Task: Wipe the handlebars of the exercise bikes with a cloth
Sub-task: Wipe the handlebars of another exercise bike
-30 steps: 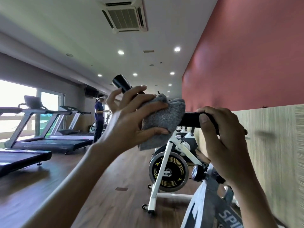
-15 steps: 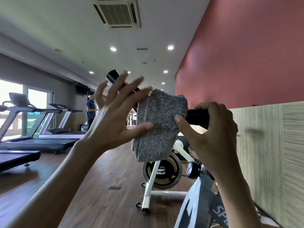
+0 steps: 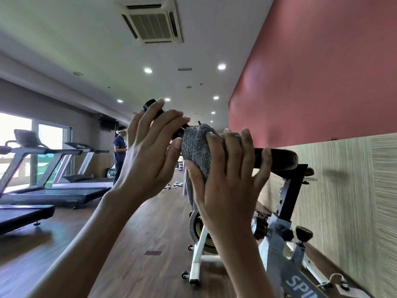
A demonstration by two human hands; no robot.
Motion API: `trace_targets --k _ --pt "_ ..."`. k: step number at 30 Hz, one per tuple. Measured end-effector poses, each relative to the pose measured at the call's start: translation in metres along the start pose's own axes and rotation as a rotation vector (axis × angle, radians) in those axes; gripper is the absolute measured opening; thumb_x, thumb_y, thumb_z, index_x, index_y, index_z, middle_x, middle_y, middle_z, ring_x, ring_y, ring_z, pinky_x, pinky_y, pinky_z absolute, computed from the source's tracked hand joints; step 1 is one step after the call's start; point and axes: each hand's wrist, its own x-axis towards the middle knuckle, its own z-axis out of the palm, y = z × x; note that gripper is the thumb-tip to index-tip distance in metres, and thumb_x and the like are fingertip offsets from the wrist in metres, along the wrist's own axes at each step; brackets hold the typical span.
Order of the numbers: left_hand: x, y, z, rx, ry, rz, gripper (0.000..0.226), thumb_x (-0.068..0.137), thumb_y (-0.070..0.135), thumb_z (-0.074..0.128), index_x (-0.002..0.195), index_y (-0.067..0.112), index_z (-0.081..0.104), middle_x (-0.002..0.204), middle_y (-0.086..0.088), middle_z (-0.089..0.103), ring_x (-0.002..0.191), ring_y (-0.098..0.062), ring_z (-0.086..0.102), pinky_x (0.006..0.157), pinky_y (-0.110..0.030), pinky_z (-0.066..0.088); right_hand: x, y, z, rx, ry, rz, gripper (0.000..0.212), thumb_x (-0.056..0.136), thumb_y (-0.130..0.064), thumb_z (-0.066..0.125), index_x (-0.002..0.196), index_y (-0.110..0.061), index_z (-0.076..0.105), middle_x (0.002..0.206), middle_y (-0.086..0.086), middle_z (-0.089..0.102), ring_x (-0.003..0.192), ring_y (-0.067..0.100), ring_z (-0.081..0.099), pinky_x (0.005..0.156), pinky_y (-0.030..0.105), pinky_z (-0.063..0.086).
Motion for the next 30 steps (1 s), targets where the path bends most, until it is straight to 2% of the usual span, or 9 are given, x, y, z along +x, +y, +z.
trace_targets --k 3,9,13,16,18,20,22,26,30 --pt "0.0 0.003 -0.001 -0.05 0.005 -0.032 0.037 0.1 0.022 0.034 0.13 0.01 0.054 0.134 -0.006 0.054 0.144 -0.024 0.026 0.117 -0.052 0.021 -0.002 0.029 0.0 -0.044 0.058 -0.03 0.049 0.099 -0.055 0.036 0.13 -0.019 0.051 0.132 0.009 0.059 0.133 0.03 0.041 0.115 0.052 0.015" --pt "-0.002 0.025 0.008 -0.173 0.047 -0.148 0.037 0.101 0.018 0.033 0.126 0.001 0.053 0.133 -0.012 0.052 0.146 -0.028 0.02 0.114 -0.056 0.026 0.006 0.055 -0.015 0.011 0.216 0.308 0.041 0.097 -0.034 0.039 0.123 -0.008 0.059 0.125 0.01 0.062 0.126 0.028 0.048 0.101 0.045 0.03" --pt "-0.006 0.023 0.002 -0.1 0.001 -0.121 0.039 0.101 0.021 0.032 0.13 0.003 0.052 0.138 -0.011 0.049 0.147 -0.026 0.018 0.116 -0.053 0.025 0.008 0.03 0.003 0.002 0.248 0.118 0.046 0.098 -0.035 0.037 0.126 -0.009 0.061 0.129 0.013 0.062 0.126 0.03 0.047 0.106 0.047 0.03" --pt "-0.009 0.022 -0.003 -0.095 -0.031 -0.119 0.042 0.101 0.024 0.034 0.134 0.005 0.049 0.144 -0.01 0.042 0.149 -0.024 0.014 0.121 -0.04 0.019 0.003 0.061 0.013 0.007 0.344 -0.048 0.043 0.099 -0.042 0.037 0.121 -0.013 0.061 0.121 0.013 0.066 0.123 0.028 0.049 0.106 0.044 0.029" --pt "-0.01 0.027 0.0 -0.105 -0.04 -0.117 0.043 0.101 0.027 0.033 0.136 0.005 0.046 0.149 -0.01 0.036 0.15 -0.024 0.007 0.121 -0.028 0.012 0.002 0.078 0.017 0.096 0.43 0.024 0.041 0.099 -0.04 0.036 0.119 -0.011 0.056 0.118 0.015 0.066 0.12 0.028 0.051 0.103 0.045 0.033" --pt "-0.013 0.032 0.006 -0.091 -0.041 -0.091 0.041 0.102 0.025 0.032 0.135 0.005 0.046 0.153 -0.01 0.032 0.15 -0.027 0.0 0.121 -0.025 0.006 0.005 0.07 0.021 0.212 0.505 0.183 0.04 0.096 -0.034 0.037 0.121 -0.008 0.053 0.12 0.017 0.062 0.12 0.029 0.051 0.102 0.044 0.035" --pt "-0.014 0.035 0.011 -0.087 -0.03 -0.087 0.04 0.103 0.025 0.03 0.134 0.005 0.046 0.155 -0.009 0.028 0.15 -0.028 -0.004 0.122 -0.029 0.003 0.006 0.05 0.029 0.184 0.522 0.18 0.041 0.096 -0.034 0.037 0.124 -0.008 0.052 0.127 0.013 0.055 0.124 0.03 0.046 0.108 0.043 0.032" --pt "-0.016 0.037 0.013 0.017 0.019 -0.083 0.042 0.104 0.032 0.026 0.131 0.009 0.047 0.157 -0.008 0.022 0.15 -0.032 -0.002 0.12 -0.046 -0.007 0.004 0.055 0.037 0.061 0.518 -0.107 0.041 0.095 -0.042 0.043 0.126 -0.016 0.053 0.131 0.008 0.048 0.125 0.028 0.041 0.113 0.041 0.025" --pt "-0.011 0.036 0.024 0.05 0.022 -0.066 0.041 0.103 0.039 0.018 0.126 0.015 0.041 0.153 -0.006 0.024 0.149 -0.024 0.002 0.115 -0.062 -0.009 0.008 0.059 0.038 0.128 0.558 -0.079 0.036 0.095 -0.041 0.047 0.122 -0.018 0.054 0.128 0.009 0.046 0.123 0.028 0.041 0.116 0.037 0.022"
